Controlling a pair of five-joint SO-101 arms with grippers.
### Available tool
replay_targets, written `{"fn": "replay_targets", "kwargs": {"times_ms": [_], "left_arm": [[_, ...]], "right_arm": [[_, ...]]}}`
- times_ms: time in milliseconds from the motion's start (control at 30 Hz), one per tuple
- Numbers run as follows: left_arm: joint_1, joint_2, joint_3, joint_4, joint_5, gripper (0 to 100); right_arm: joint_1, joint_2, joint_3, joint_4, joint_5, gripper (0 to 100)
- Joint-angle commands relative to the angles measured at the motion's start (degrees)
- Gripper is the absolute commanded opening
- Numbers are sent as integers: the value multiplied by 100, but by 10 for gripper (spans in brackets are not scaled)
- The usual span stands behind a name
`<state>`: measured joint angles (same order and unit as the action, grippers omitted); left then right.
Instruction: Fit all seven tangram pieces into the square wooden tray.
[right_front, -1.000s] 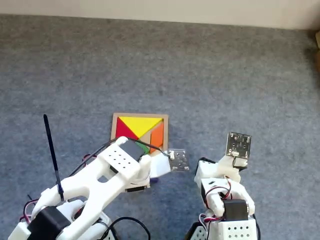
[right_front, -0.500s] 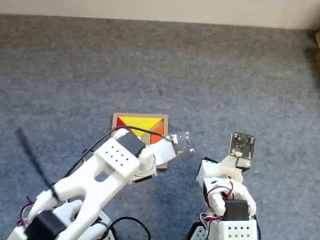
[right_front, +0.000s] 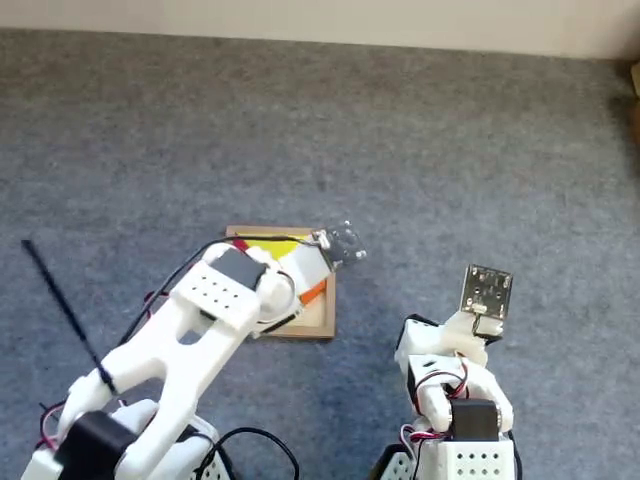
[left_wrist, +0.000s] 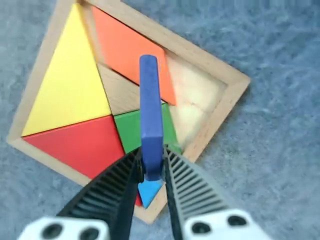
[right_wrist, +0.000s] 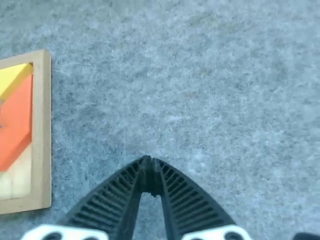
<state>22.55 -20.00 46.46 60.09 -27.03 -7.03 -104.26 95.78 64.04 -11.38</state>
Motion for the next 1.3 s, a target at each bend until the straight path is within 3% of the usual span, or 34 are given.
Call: {"fn": "replay_targets", "kwargs": {"times_ms": [0, 100, 233, 433, 667, 1267], "left_arm": [[40, 119, -57, -123, 62, 22], [40, 154, -13, -88, 167, 137], [31, 127, -57, -79, 923, 289], [57, 127, -189, -44, 905, 267], [681, 119, -400, 281, 1240, 266], [66, 462, -611, -132, 941, 266]], "right_arm": [[57, -40, 673, -136, 53, 6], [57, -40, 673, -136, 53, 6], [57, -40, 673, -136, 53, 6], [57, -40, 673, -136, 53, 6], [57, -40, 673, -136, 53, 6], [57, -40, 673, -136, 53, 6]]}}
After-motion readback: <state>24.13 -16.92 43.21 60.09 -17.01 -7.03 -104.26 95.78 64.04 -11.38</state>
